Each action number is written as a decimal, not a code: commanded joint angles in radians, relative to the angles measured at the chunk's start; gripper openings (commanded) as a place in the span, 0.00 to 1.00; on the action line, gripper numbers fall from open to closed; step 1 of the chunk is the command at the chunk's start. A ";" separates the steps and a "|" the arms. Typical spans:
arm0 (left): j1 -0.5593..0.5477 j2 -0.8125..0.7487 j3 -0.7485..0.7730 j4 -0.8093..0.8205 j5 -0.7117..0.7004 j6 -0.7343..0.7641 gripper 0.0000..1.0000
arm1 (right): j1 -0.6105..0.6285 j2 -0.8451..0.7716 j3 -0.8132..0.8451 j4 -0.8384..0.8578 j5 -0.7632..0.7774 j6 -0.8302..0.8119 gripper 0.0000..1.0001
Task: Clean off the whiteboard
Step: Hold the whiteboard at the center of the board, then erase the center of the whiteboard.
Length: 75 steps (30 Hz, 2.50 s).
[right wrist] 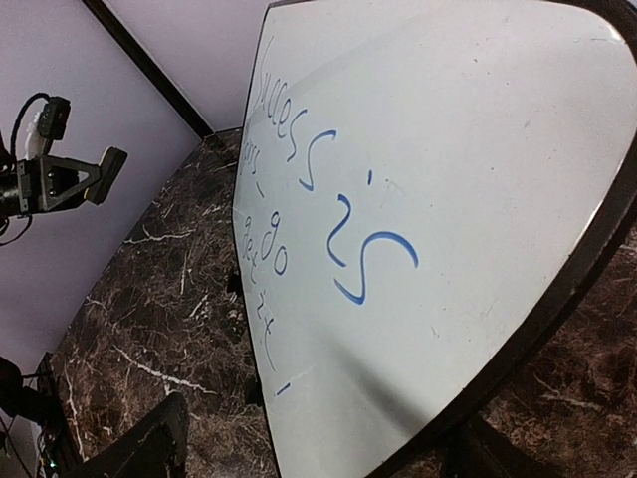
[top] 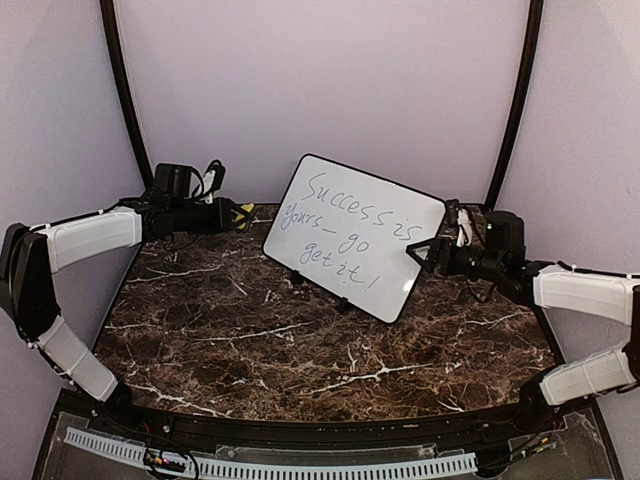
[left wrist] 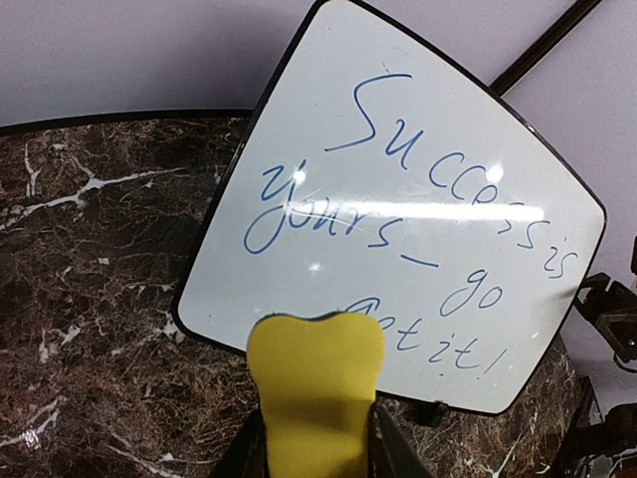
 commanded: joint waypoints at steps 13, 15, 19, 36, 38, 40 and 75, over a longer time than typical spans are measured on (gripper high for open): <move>-0.004 -0.031 -0.009 0.020 0.011 0.015 0.31 | 0.005 0.011 0.192 -0.188 0.109 -0.094 0.94; -0.004 -0.036 -0.012 0.020 0.013 0.017 0.31 | -0.035 0.030 0.230 -0.211 0.051 -0.104 0.94; -0.004 -0.044 -0.017 0.056 0.028 0.023 0.31 | -0.109 0.057 0.267 -0.180 -0.055 -0.090 0.95; -0.004 -0.017 0.128 -0.012 0.041 0.080 0.30 | -0.203 0.369 0.524 -0.170 -0.427 -0.094 0.86; -0.004 -0.002 0.146 -0.014 0.041 0.081 0.31 | -0.202 0.383 0.546 -0.192 -0.450 -0.108 0.83; -0.004 0.013 0.170 -0.017 0.039 0.081 0.31 | -0.203 0.385 0.555 -0.209 -0.461 -0.119 0.82; -0.008 0.206 0.329 0.010 0.101 0.079 0.30 | -0.216 0.335 0.519 -0.181 -0.509 -0.051 0.27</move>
